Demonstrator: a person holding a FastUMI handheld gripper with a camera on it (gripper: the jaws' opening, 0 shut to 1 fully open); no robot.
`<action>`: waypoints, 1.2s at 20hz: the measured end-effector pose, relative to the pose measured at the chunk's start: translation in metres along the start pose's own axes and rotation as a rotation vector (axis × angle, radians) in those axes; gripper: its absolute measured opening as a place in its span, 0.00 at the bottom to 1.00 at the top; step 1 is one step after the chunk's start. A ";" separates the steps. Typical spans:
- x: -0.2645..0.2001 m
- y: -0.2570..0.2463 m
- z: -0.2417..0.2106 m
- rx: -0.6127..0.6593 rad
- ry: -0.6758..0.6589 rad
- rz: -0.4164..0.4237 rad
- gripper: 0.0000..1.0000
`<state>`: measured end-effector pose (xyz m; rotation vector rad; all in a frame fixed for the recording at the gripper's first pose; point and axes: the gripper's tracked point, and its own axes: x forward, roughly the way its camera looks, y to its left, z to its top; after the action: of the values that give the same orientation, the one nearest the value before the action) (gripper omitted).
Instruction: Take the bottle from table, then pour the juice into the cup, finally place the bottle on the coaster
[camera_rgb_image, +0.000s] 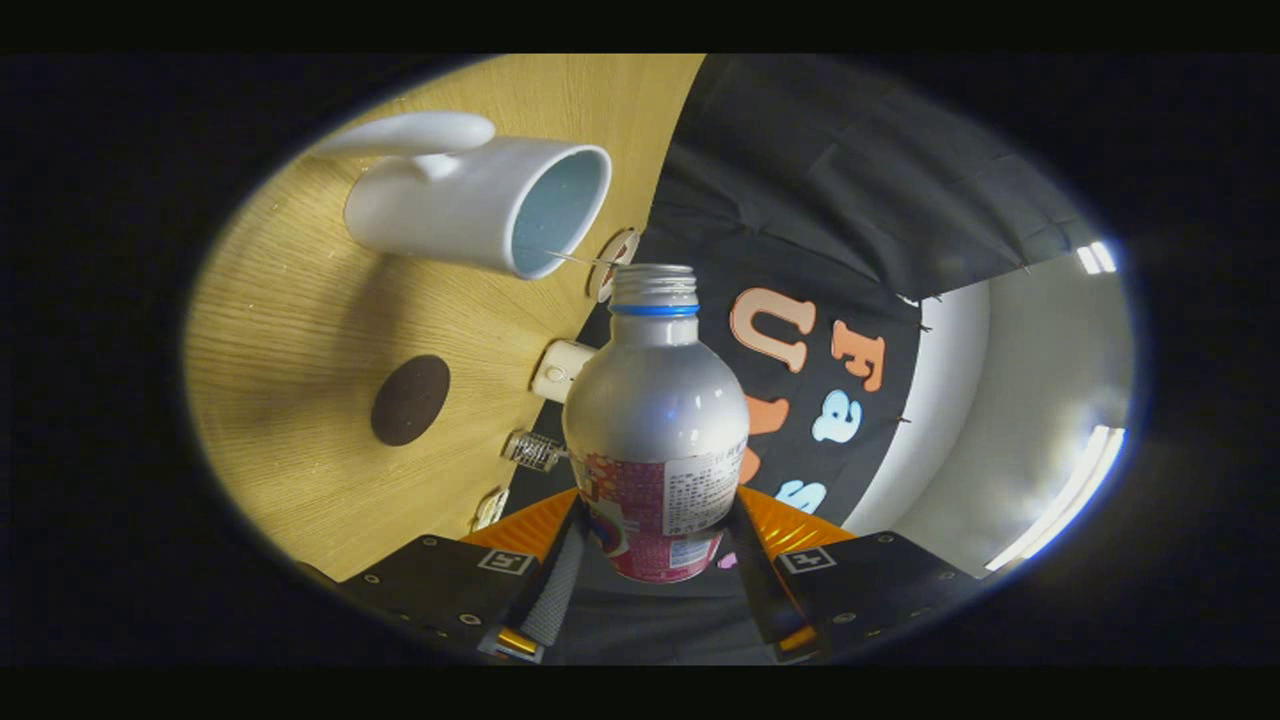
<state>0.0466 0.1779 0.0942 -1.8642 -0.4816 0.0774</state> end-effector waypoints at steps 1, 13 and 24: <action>0.000 -0.002 0.000 0.000 -0.001 -0.002 0.73; 0.001 -0.007 0.000 -0.023 -0.004 -0.001 0.73; 0.001 -0.004 0.003 -0.038 -0.010 0.005 0.74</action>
<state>0.0458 0.1823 0.0970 -1.9033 -0.4882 0.0809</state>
